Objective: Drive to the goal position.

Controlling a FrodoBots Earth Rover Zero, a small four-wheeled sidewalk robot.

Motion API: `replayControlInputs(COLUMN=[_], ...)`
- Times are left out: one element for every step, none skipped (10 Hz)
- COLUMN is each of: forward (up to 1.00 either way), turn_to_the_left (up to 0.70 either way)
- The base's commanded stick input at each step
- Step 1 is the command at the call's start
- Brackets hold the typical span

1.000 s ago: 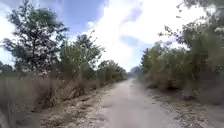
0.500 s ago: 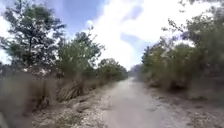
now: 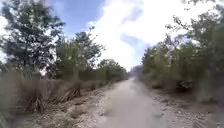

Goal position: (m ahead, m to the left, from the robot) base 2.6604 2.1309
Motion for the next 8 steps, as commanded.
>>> replayControlInputs(forward=[0.45,0.45,0.45,0.45,0.45,0.45,0.45,0.45], turn_to_the_left=[0.00,0.00,0.00,0.00,0.00,0.00,0.00,0.00])
